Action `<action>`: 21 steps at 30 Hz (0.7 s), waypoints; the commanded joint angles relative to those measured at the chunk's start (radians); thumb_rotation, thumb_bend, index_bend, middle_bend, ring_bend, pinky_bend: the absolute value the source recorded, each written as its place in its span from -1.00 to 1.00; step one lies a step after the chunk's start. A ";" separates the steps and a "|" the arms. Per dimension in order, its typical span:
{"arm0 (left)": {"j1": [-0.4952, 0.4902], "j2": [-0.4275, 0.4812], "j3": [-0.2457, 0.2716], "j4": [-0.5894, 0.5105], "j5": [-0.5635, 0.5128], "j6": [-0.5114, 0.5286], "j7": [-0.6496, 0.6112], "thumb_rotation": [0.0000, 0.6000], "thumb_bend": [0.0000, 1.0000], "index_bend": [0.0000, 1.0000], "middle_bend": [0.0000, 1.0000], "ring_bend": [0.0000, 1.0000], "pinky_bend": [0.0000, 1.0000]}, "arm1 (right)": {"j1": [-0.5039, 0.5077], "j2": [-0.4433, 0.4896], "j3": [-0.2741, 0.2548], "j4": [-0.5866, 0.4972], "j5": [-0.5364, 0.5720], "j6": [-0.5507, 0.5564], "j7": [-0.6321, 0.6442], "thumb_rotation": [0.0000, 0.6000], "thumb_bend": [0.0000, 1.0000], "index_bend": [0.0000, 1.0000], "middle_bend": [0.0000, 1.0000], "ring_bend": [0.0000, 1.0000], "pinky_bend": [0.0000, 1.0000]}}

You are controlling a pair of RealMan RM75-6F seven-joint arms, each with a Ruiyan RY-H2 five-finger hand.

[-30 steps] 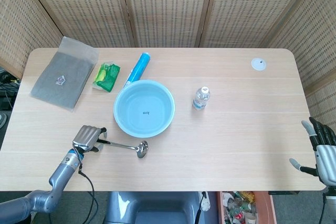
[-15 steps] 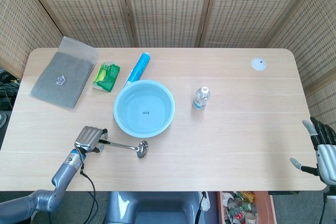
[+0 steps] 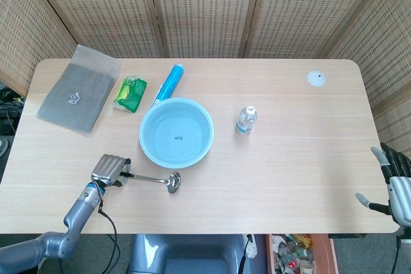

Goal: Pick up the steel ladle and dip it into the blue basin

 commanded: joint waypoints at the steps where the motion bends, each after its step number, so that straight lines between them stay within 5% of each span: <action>1: 0.001 0.007 0.002 -0.007 0.003 0.006 0.001 1.00 -0.21 0.41 0.97 0.98 1.00 | 0.000 0.000 0.000 0.000 0.000 0.000 -0.001 1.00 -1.00 -1.00 -1.00 -1.00 -1.00; 21: 0.046 0.216 0.031 -0.245 0.180 0.160 -0.137 1.00 -0.03 0.78 0.97 0.98 1.00 | 0.003 -0.002 -0.003 -0.003 -0.001 -0.006 0.001 1.00 -1.00 -1.00 -1.00 -1.00 -1.00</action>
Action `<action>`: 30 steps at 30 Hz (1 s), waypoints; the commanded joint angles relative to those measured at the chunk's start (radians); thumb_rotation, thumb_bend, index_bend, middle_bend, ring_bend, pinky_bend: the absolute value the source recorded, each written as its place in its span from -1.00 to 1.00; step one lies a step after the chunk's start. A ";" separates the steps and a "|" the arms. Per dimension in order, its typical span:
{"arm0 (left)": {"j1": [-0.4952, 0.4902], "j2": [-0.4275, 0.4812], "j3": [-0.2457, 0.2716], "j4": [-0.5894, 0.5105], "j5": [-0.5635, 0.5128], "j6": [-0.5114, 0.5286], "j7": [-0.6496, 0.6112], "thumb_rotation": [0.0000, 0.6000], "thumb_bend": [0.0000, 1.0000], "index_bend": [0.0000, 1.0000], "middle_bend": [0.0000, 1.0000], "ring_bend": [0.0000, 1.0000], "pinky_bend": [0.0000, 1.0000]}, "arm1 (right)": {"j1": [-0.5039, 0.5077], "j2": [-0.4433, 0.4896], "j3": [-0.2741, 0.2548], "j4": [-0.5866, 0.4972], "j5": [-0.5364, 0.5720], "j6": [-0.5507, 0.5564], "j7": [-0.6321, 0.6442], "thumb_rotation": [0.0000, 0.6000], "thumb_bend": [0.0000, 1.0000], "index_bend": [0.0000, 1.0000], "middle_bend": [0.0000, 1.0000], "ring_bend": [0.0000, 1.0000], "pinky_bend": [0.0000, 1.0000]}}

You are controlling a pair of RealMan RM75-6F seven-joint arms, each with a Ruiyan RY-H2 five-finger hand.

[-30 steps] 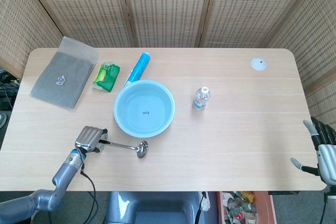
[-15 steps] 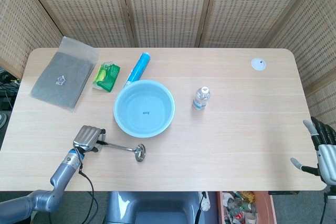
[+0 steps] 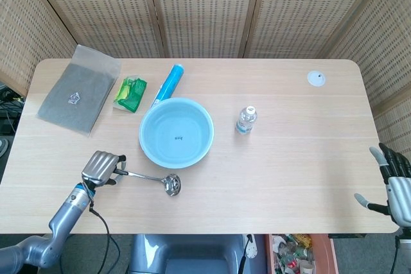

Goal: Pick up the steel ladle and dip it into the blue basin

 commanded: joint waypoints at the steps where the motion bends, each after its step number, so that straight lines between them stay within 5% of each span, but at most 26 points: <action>1: 0.013 0.070 0.007 -0.074 0.045 0.035 -0.048 1.00 -0.03 0.78 0.97 0.98 1.00 | 0.000 0.000 0.000 0.000 0.000 0.000 0.000 1.00 -1.00 -1.00 -1.00 -1.00 -1.00; 18: -0.015 0.273 -0.020 -0.339 0.028 0.007 -0.042 1.00 -0.02 0.79 0.97 0.98 1.00 | 0.002 -0.004 0.001 0.000 0.004 -0.003 -0.011 1.00 -1.00 -1.00 -1.00 -1.00 -1.00; 24: -0.072 0.347 -0.082 -0.412 -0.071 -0.064 -0.046 1.00 -0.02 0.79 0.97 0.98 1.00 | 0.006 -0.007 0.004 0.001 0.014 -0.011 -0.021 1.00 -1.00 -1.00 -1.00 -1.00 -1.00; 30: -0.178 0.405 -0.171 -0.417 -0.280 -0.168 -0.018 1.00 -0.02 0.79 0.97 0.98 1.00 | 0.013 -0.013 0.010 0.007 0.033 -0.026 -0.033 1.00 -1.00 -1.00 -1.00 -1.00 -1.00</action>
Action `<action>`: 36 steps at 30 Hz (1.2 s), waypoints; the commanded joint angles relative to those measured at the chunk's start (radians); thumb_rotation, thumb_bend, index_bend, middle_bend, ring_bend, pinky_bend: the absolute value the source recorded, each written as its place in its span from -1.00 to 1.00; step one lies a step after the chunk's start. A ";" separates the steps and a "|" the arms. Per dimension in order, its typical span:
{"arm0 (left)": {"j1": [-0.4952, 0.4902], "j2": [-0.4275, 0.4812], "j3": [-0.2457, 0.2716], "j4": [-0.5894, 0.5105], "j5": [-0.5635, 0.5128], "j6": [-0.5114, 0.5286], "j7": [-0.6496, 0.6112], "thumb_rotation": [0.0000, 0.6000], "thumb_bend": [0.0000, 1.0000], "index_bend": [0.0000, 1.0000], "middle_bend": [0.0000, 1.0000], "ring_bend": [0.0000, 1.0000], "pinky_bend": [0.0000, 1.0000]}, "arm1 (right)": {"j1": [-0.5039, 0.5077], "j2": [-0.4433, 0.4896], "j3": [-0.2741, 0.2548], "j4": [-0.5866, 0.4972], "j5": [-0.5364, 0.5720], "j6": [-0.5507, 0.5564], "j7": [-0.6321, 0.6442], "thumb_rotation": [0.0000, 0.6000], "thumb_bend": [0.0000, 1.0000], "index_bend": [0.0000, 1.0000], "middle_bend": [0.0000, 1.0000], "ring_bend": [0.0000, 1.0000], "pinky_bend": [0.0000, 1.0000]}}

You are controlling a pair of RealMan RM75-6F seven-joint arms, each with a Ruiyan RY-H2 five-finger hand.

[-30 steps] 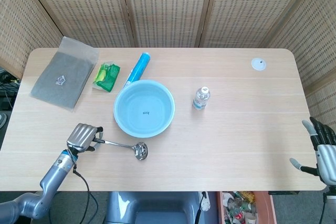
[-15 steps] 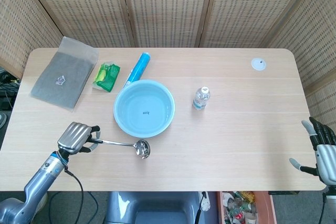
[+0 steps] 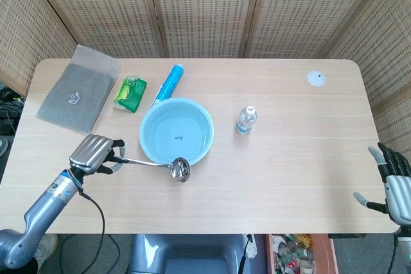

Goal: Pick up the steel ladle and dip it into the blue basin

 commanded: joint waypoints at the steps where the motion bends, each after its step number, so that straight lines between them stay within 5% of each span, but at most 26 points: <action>1: -0.090 0.044 -0.072 0.005 -0.162 -0.088 0.019 1.00 -0.02 0.79 0.97 0.98 1.00 | 0.005 -0.003 0.004 0.003 0.011 -0.010 -0.003 1.00 -1.00 -1.00 -1.00 -1.00 -1.00; 7: -0.197 0.036 -0.106 0.097 -0.326 -0.160 0.055 1.00 0.00 0.79 0.97 0.98 1.00 | 0.012 -0.006 0.019 0.017 0.048 -0.029 0.003 1.00 -1.00 -1.00 -1.00 -1.00 -1.00; 14: -0.320 0.001 -0.081 0.211 -0.496 -0.233 0.140 1.00 0.00 0.79 0.96 0.98 1.00 | 0.023 -0.013 0.038 0.047 0.083 -0.049 0.021 1.00 -1.00 -1.00 -1.00 -1.00 -1.00; 23: -0.533 -0.115 0.042 0.379 -0.795 -0.285 0.329 1.00 0.02 0.79 0.96 0.98 1.00 | 0.032 -0.032 0.054 0.083 0.107 -0.057 0.028 1.00 -1.00 -1.00 -1.00 -1.00 -1.00; 36: -0.688 -0.265 0.159 0.522 -1.011 -0.283 0.454 1.00 0.03 0.79 0.96 0.98 1.00 | 0.043 -0.041 0.068 0.118 0.153 -0.099 0.038 1.00 -1.00 -1.00 -1.00 -1.00 -1.00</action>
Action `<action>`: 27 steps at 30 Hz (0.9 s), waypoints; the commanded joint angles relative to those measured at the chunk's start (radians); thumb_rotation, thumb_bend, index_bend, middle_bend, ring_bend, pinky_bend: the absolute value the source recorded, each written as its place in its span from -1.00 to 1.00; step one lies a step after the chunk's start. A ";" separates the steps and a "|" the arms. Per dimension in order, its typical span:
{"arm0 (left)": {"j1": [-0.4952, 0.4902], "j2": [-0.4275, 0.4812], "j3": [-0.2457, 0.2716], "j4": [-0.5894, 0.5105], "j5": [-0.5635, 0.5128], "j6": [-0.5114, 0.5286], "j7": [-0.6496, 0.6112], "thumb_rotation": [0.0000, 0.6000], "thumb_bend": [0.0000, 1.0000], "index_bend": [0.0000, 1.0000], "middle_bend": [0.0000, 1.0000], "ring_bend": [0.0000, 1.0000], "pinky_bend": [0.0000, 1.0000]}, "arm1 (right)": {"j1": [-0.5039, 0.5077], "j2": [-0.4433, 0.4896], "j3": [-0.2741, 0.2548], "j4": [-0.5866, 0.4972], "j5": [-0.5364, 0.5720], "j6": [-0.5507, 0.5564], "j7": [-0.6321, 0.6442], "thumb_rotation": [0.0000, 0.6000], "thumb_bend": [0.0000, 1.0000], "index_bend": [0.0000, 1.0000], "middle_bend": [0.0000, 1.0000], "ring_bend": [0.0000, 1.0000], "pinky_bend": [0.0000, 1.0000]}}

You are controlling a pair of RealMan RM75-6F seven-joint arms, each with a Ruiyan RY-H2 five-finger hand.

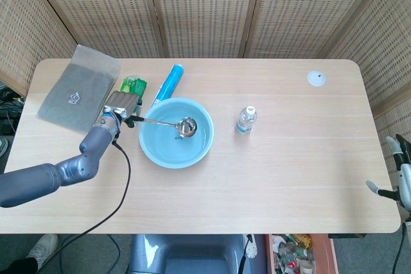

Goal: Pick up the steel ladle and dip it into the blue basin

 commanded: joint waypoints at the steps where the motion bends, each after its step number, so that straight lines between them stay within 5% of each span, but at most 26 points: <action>1: -0.027 -0.032 0.020 0.025 -0.035 0.011 0.021 1.00 0.03 0.79 0.96 0.97 1.00 | 0.002 -0.001 0.001 0.005 0.003 -0.006 0.005 1.00 -1.00 -1.00 -1.00 -1.00 -1.00; 27: -0.122 -0.185 0.092 0.053 -0.050 0.196 0.277 1.00 0.03 0.80 0.96 0.98 1.00 | 0.002 0.012 0.009 0.024 0.013 -0.029 0.068 1.00 -1.00 -1.00 -1.00 -1.00 -1.00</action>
